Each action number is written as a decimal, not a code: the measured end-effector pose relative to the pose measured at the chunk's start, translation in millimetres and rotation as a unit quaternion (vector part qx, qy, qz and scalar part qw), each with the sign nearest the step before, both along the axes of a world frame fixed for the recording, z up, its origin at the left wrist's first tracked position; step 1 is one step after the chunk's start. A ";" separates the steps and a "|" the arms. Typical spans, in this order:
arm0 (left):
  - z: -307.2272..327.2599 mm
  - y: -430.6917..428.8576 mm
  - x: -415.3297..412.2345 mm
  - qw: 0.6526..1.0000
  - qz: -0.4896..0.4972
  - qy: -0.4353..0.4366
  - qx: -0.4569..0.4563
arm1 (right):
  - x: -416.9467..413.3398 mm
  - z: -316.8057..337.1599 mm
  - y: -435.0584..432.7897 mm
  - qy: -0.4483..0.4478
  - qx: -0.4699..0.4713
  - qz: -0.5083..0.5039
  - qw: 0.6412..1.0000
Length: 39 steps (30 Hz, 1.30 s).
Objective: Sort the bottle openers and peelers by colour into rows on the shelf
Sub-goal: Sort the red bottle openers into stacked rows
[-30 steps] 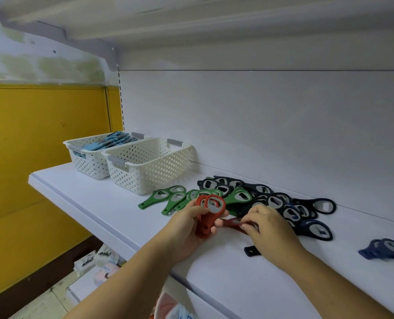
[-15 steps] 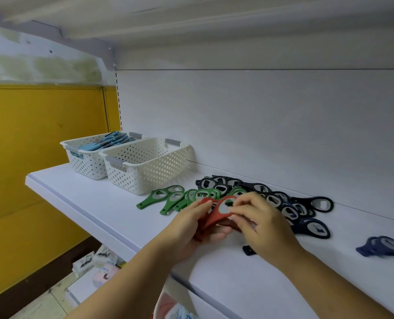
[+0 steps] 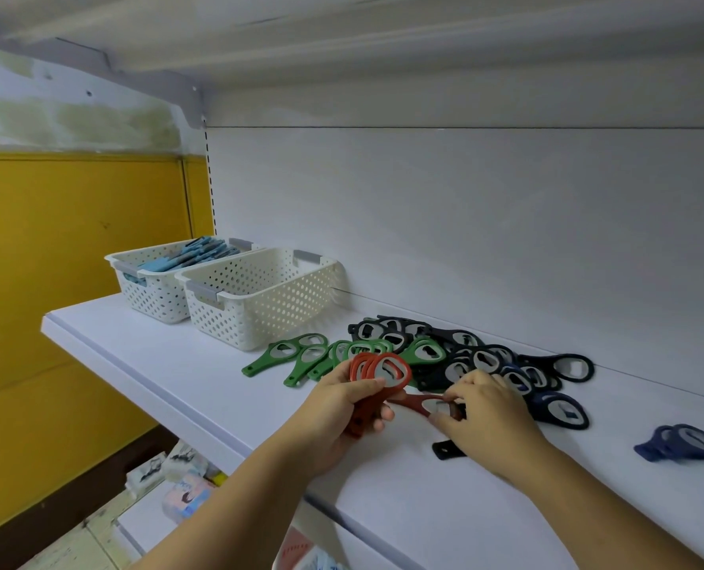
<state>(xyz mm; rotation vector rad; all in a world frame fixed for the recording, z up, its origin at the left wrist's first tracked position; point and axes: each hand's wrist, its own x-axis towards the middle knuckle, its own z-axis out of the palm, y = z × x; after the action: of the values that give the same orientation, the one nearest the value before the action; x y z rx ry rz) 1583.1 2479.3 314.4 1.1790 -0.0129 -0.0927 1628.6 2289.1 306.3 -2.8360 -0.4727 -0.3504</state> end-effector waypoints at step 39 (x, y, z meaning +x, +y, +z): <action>2.6 0.9 -4.5 0.998 -0.026 -0.042 0.042 | -9.5 9.3 16.5 -0.290 0.310 0.277 0.862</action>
<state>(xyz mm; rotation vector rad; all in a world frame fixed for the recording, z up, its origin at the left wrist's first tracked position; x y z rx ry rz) 1578.6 2480.2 317.0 1.2668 -0.1136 -0.0905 1619.1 2305.6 315.6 -1.8272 -1.0325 -1.0192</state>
